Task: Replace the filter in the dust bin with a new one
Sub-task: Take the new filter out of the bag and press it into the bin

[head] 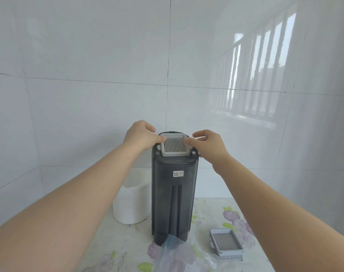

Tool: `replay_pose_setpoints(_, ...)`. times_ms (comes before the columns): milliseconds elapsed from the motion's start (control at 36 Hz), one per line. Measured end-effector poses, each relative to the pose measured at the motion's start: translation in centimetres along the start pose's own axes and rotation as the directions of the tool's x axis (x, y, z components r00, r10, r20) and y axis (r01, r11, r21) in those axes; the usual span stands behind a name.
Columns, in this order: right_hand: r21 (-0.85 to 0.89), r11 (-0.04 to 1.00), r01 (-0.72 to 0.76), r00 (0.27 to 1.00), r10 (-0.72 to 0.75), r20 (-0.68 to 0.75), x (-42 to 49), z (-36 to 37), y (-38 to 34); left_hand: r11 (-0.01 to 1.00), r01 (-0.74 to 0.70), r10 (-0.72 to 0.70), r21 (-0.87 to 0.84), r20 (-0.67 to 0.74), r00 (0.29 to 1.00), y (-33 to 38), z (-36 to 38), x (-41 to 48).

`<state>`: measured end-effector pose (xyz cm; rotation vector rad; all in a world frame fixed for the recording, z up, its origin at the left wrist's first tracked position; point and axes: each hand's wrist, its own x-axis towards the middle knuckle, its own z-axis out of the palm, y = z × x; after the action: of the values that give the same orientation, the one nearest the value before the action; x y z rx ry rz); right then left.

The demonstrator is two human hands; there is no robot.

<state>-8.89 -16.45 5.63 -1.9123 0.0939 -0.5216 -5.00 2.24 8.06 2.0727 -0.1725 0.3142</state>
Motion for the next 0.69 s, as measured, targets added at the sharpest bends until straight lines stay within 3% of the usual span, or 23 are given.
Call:
replay_pose_setpoints(139, -0.005, 0.993, -0.122, 0.96, 0.119, 0.252, -0.1, 0.4, 0.9, 0.998, 0.009, -0.007, -0.057, 0.035, 0.999, -0.3, 1.0, 0.4)
replay_pose_setpoints(222, 0.028, 0.994, -0.102, 0.929, 0.085, 0.359, -0.8, 0.6, 1.2, 0.998, 0.021, -0.018, -0.065, 0.049, 0.999, -0.6, 1.8, 0.7)
replay_pose_setpoints(361, 0.075, 0.996, -0.046, 0.921, 0.013, 0.388, -1.1, 0.3, 1.6, 0.995, 0.043, -0.041, -0.085, 0.027, 0.999, -1.0, 2.1, 1.2)
replay_pose_setpoints(695, 0.121, 0.991, -0.048, 0.915, -0.005, 0.404, -0.8, 0.2, 2.0, 0.987, 0.089, -0.09, -0.134, 0.001, 0.996, -0.9, 2.0, 1.5)
